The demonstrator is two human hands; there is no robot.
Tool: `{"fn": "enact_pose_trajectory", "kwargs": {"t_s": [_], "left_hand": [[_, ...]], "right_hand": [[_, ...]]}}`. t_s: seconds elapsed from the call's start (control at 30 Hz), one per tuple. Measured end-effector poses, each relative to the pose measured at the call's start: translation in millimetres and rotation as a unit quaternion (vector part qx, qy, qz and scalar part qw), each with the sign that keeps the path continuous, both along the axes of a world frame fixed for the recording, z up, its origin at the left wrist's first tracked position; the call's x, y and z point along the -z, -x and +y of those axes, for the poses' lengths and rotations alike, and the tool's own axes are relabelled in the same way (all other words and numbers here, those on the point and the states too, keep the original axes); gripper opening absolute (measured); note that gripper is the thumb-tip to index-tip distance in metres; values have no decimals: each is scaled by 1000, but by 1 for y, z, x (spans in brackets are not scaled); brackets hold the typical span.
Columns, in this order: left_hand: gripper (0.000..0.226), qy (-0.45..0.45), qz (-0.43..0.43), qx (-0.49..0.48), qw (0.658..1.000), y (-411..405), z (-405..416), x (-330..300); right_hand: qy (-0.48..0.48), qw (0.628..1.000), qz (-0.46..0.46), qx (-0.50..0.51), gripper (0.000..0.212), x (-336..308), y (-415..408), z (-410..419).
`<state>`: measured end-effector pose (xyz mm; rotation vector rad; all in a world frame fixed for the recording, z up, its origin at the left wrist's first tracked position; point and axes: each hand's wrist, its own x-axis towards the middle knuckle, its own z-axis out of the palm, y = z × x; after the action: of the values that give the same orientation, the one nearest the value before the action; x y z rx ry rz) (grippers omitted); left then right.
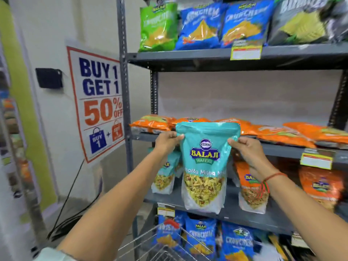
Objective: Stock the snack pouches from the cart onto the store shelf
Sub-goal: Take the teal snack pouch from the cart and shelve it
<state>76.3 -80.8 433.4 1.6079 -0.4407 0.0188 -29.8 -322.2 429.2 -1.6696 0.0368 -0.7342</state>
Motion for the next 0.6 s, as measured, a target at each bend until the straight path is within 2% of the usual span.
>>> {"fn": "enact_pose_trajectory", "kwargs": {"t_s": [0.13, 0.2, 0.43, 0.6], "left_hand": [[15, 1, 15, 9, 1000, 9, -15, -1], [12, 1, 24, 17, 1000, 4, -21, 6], [14, -11, 53, -5, 999, -31, -43, 52], [30, -23, 94, -27, 995, -77, -70, 107]], "right_hand": [[-30, 999, 19, -7, 12, 7, 4, -8], [-35, 999, 30, -1, 16, 13, 3, -9], [-37, 995, 89, 40, 13, 55, -26, -28], [-56, 988, 129, 56, 8, 95, -66, -48]]}}
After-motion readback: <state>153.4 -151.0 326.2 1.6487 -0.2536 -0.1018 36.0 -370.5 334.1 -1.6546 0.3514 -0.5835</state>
